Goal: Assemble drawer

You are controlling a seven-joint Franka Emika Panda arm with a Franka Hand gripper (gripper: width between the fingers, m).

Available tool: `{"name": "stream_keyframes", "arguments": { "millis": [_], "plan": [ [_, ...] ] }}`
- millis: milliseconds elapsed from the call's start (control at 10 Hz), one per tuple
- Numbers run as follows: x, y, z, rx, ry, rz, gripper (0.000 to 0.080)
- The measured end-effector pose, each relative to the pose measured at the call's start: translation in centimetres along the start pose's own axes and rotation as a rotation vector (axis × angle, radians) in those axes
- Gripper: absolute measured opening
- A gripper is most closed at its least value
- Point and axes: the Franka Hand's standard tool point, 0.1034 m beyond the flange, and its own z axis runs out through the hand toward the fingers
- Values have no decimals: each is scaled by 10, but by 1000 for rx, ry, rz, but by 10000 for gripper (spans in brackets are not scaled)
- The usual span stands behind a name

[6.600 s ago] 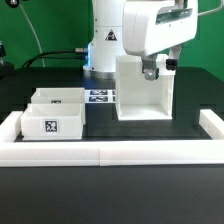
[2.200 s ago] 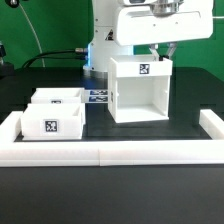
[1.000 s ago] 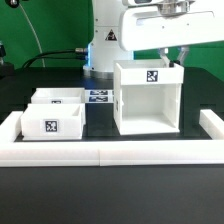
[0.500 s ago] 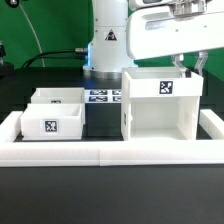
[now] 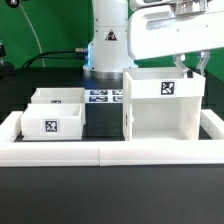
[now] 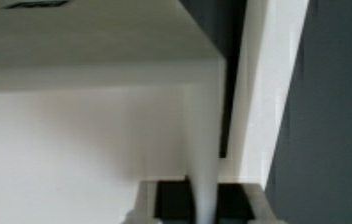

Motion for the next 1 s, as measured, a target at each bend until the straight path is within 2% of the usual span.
{"name": "stream_keyframes", "arguments": {
  "millis": [400,500,800,900,1000],
  "plan": [
    [4,-3,-2,9,20,206,41],
    [4,-7,-1,11,27,370,44],
    [11,-3,0,10,40,631,45],
    [14,-2,0,13,57,638,48],
    [17,-1,-1,26,66,695,48]
  ]
}}
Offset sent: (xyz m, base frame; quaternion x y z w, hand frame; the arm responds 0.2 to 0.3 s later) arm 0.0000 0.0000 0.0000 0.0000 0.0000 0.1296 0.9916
